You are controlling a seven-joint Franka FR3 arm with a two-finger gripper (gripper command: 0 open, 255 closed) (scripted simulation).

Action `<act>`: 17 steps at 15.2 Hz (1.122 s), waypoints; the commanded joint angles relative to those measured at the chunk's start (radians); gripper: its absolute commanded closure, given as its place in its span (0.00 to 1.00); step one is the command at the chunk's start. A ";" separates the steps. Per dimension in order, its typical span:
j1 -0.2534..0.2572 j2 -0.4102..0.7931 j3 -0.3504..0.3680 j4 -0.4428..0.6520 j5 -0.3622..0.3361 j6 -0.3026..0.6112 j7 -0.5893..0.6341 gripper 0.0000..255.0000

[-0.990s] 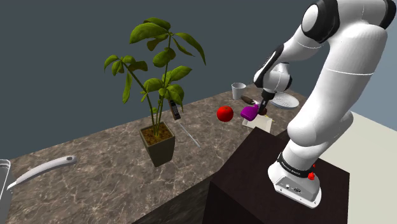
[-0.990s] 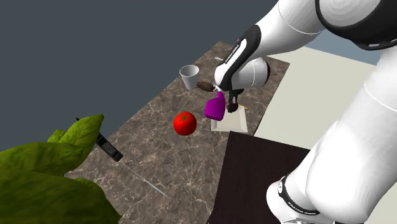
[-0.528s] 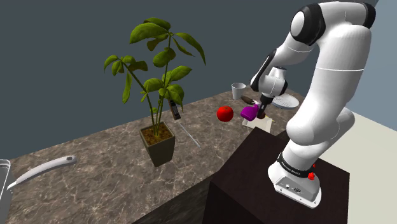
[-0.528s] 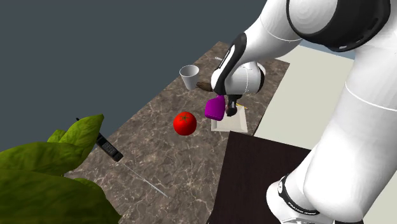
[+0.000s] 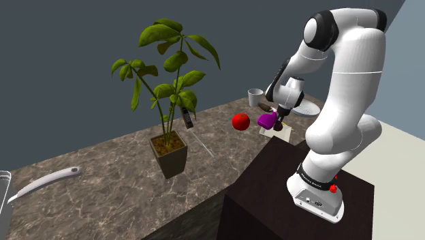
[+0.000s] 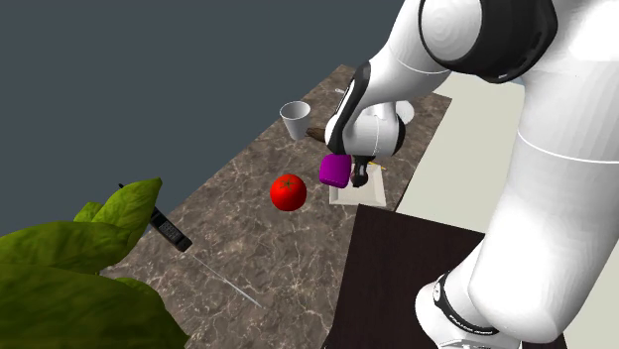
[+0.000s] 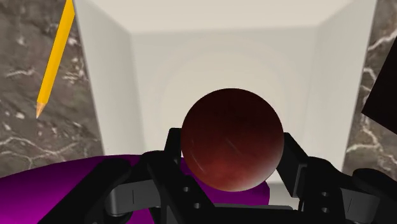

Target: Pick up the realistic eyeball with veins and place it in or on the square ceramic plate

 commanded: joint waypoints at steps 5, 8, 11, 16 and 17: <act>-0.002 0.002 0.003 0.000 0.003 0.002 -0.003 0.00; -0.002 0.002 0.003 0.000 0.003 0.002 -0.003 0.00; 0.030 -0.039 -0.040 -0.014 -0.043 -0.024 0.033 0.00; 0.106 -0.156 -0.149 -0.044 -0.195 -0.101 0.146 0.00; 0.106 -0.156 -0.149 -0.044 -0.195 -0.101 0.147 0.00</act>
